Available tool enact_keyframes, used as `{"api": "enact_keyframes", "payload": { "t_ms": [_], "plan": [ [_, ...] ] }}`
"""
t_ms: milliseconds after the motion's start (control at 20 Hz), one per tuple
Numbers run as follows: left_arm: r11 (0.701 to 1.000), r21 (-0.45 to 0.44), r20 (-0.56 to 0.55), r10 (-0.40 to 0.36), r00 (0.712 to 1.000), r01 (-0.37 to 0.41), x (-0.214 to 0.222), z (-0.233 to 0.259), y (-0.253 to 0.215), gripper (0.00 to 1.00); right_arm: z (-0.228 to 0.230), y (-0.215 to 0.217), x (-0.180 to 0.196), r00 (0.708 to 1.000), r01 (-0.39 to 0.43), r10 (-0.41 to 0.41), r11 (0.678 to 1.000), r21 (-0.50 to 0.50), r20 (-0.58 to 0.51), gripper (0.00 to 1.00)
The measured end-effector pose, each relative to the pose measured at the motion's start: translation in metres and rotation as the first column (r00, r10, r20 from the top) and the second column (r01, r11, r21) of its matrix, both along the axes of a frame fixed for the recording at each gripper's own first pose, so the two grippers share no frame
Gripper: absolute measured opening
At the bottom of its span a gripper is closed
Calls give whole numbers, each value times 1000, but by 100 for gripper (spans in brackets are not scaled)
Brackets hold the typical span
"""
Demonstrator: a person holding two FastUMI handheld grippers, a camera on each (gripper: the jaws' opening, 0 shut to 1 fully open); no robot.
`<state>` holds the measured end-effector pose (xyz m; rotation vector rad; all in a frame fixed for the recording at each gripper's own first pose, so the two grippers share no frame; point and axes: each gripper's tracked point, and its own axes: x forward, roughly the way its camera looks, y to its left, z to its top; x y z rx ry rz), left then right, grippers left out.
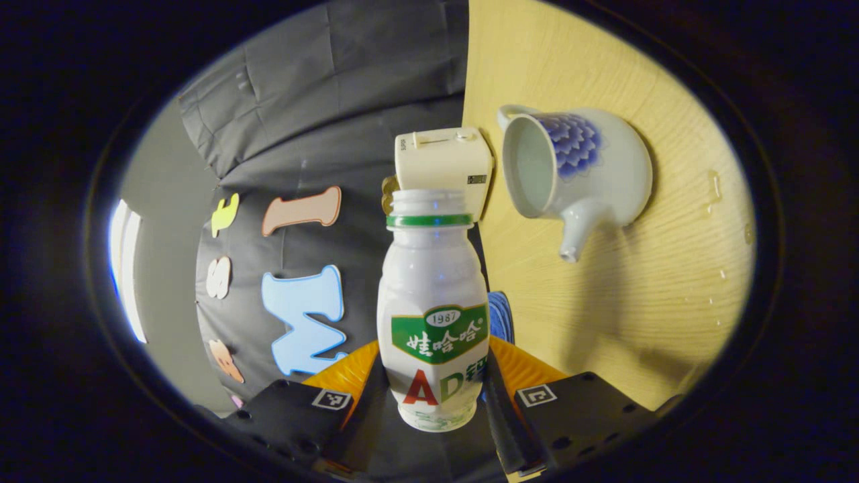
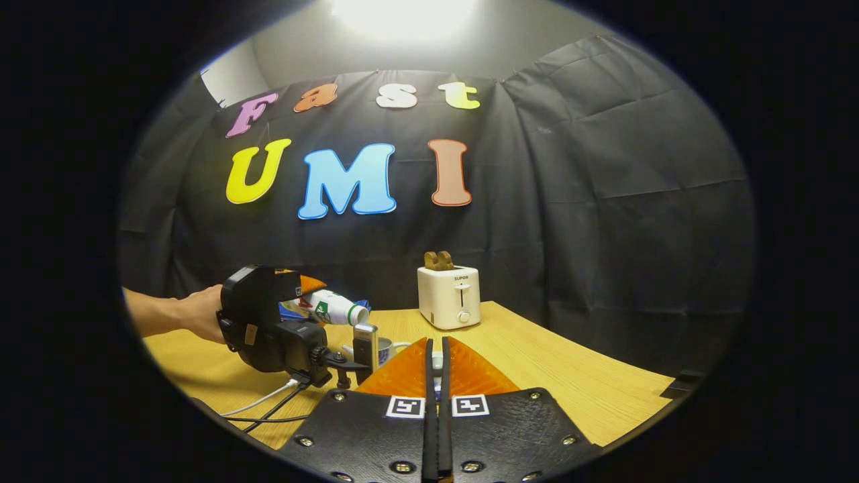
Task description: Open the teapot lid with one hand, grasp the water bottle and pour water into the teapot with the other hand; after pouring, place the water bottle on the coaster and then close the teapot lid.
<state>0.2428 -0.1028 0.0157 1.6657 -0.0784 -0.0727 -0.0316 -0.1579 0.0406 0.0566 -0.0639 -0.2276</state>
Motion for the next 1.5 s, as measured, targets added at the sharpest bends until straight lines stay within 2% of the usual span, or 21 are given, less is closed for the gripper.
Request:
{"api": "enact_keyframes", "payload": {
  "t_ms": [200, 850, 900, 950, 1000, 1100, 1150, 1300, 1400, 1450, 1500],
  "plan": [
    [999, 41, 7, -7, 1000, 6, 3, 0, -2, 80, -3, -3, -1, 1000, 5, -5, 1000, 5, -10, 0],
    [997, 78, 29, -19, 999, 17, 3, 6, -5, 80, 2, -10, -5, 1000, 19, -19, 999, 27, 5, 0],
    [997, 80, 34, -20, 999, 17, 3, 8, -5, 75, 1, -10, -6, 1000, 19, -19, 999, 26, 4, 0],
    [997, 81, 35, -21, 999, 18, 4, 9, -5, 75, 1, -10, -6, 1000, 19, -19, 999, 27, 3, 0],
    [996, 85, 33, -18, 999, 15, 4, 9, -4, 80, 1, -9, -7, 1000, 16, -16, 999, 30, 2, 0],
    [995, 99, 34, -19, 999, 15, 4, 10, -3, 70, 2, -7, -6, 1000, 11, -11, 999, 40, 5, 0],
    [994, 105, 34, -19, 999, 16, 3, 10, -2, 80, 3, -7, -7, 1000, 10, -10, 999, 39, 9, 0],
    [993, 117, 38, -22, 999, 17, 3, 13, -2, 70, 6, -5, -7, 1000, 9, -10, 1000, 27, 11, 0],
    [992, 121, 40, -25, 999, 20, 3, 15, -4, 80, 4, -5, -7, 1000, 8, -8, 1000, 27, 7, 0],
    [992, 126, 42, -26, 999, 21, 3, 16, -4, 80, 4, -5, -7, 1000, 8, -8, 1000, 29, 5, 0],
    [991, 133, 46, -31, 998, 24, 4, 18, -5, 70, 4, -5, -7, 1000, 7, -7, 999, 31, 7, 0]
  ]
}}
